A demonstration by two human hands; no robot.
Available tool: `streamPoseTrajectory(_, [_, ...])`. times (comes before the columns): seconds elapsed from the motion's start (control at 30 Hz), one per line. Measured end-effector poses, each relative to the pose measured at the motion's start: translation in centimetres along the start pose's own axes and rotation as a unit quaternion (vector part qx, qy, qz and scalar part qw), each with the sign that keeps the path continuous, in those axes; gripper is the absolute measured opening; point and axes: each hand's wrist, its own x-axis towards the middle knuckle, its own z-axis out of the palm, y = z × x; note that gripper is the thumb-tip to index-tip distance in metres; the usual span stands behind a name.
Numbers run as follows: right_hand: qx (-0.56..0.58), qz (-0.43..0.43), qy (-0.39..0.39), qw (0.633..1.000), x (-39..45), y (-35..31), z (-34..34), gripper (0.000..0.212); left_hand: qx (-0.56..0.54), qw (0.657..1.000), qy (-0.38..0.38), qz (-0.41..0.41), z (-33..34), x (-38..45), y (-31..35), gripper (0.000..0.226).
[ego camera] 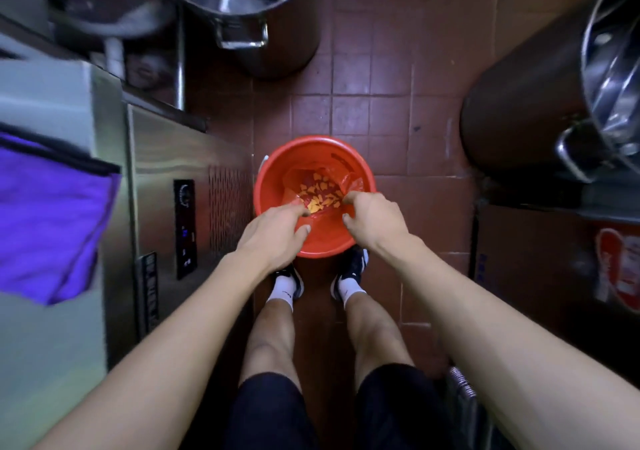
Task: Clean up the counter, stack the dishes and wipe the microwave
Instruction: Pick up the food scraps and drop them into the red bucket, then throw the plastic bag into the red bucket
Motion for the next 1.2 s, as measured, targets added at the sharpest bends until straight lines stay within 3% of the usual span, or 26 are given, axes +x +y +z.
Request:
streamPoseTrajectory(0.23, [-0.040, -0.084, 0.021, 0.995, -7.3, -3.3, -7.7, 0.030, 0.000, 0.999, 0.048, -0.012, -6.1, -9.2, 4.3, 0.039])
streamPoseTrajectory(0.57, [-0.091, -0.235, 0.048, 0.967, -14.6, -10.4, -14.8, 0.029, -0.119, 0.969, 0.202, -0.075, -11.8, -18.2, 3.9, 0.034])
streamPoseTrajectory(0.87, [-0.132, -0.358, 0.064, 0.922, -21.3, -17.1, -13.3, 0.021, -0.161, 0.926, 0.309, -0.147, -11.2, -28.9, 0.1, 0.031])
streamPoseTrajectory(1.2, [-0.106, -0.493, 0.041, 0.863, -33.4, -23.1, -3.6, 0.027, -0.209, 0.866, 0.393, -0.229, -0.1, -45.7, -4.8, 0.036])
